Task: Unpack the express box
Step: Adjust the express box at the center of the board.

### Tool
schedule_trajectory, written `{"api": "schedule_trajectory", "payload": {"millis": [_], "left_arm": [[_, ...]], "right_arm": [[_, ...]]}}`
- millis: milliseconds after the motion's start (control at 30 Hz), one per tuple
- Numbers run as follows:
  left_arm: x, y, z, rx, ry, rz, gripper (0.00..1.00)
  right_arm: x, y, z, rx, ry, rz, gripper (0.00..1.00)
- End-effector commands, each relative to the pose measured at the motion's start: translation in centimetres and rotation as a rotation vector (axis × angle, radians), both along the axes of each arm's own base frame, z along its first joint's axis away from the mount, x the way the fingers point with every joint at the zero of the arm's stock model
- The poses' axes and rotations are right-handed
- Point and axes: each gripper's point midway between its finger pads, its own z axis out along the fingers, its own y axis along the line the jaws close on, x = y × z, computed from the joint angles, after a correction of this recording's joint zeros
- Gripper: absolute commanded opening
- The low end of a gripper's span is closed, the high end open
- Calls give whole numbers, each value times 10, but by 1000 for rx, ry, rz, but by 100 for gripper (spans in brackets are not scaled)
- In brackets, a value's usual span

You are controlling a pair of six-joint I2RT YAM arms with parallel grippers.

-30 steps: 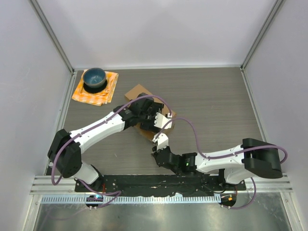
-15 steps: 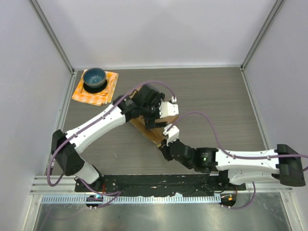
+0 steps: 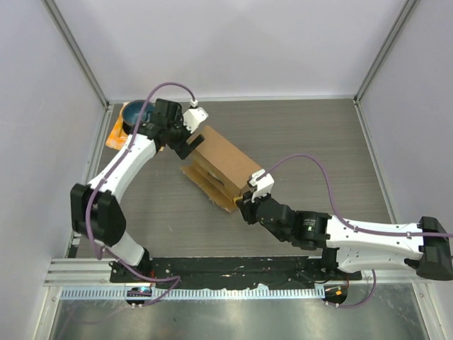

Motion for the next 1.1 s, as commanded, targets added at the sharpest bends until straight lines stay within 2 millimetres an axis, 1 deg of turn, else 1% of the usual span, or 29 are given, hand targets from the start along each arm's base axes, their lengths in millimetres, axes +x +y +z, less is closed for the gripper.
{"api": "schedule_trajectory", "payload": {"millis": [0,33,67,100,133,167,200,233,267,300,333,367,400,433,500,533,600,633,700,733,800,833,867,900,933,967,1000,1033,1067], "left_arm": [[63,7,-9,-18,-157,78,100],[75,12,-9,-21,-176,105,100],[82,15,-17,-22,-175,125,100],[89,21,-17,-29,-194,150,100],[101,23,-14,-38,-254,173,100],[106,22,-18,-38,-266,170,100],[114,26,-14,-35,-298,197,100],[116,26,-13,-45,-297,206,100],[113,12,-14,-109,-261,147,100],[103,11,-19,-152,-197,121,100],[94,4,-21,-186,-164,69,100],[72,-23,-20,-280,-106,-100,100],[48,-26,-29,-246,-71,-210,100],[35,-33,-32,-257,-42,-276,100],[14,-42,-45,-272,58,-325,100],[9,-43,-48,-289,90,-313,100],[0,-44,-57,-307,141,-296,99],[-4,-44,-59,-314,157,-283,99],[-10,-45,-71,-310,177,-259,98],[-9,-39,-73,-282,169,-204,98],[-18,-34,-79,-284,208,-129,98],[-19,-27,-79,-264,218,-76,100],[-24,-24,-74,-276,239,-37,100],[-35,-19,-71,-271,293,-11,100],[-39,-16,-67,-280,314,9,100],[-45,-11,-59,-318,340,47,100],[-55,-8,-56,-331,382,66,100],[-61,-6,-52,-353,404,78,100],[-65,-5,-46,-377,413,93,100]], "right_arm": [[21,2,7,54,-1,-82,1],[23,-1,6,58,0,-101,1],[23,-5,3,59,3,-119,1],[26,-12,8,76,-7,-151,1],[26,-17,4,73,3,-170,1],[28,-22,4,70,7,-187,1],[28,-23,3,68,17,-193,1],[31,-29,-1,42,28,-211,1],[32,-32,-2,33,34,-221,1],[33,-33,-4,24,40,-226,1],[34,-35,-5,17,40,-231,1],[38,-39,-6,16,40,-249,1],[40,-42,-7,12,39,-256,1],[43,-44,-4,8,30,-258,1],[49,-49,7,16,12,-273,1],[51,-53,23,34,-9,-283,1],[54,-58,40,28,-34,-287,1],[56,-60,55,34,-49,-293,1],[60,-63,66,7,-79,-295,1],[63,-63,80,21,-99,-301,1],[74,-63,85,-39,-137,-309,1],[83,-66,97,-30,-159,-332,1],[89,-59,93,-53,-156,-315,1],[95,-59,96,-68,-174,-309,1],[106,-58,105,-44,-189,-323,1],[110,-55,107,-37,-196,-313,1],[116,-45,103,-51,-194,-282,1],[122,-41,110,-31,-204,-277,1],[128,-40,110,-33,-205,-278,1]]}}
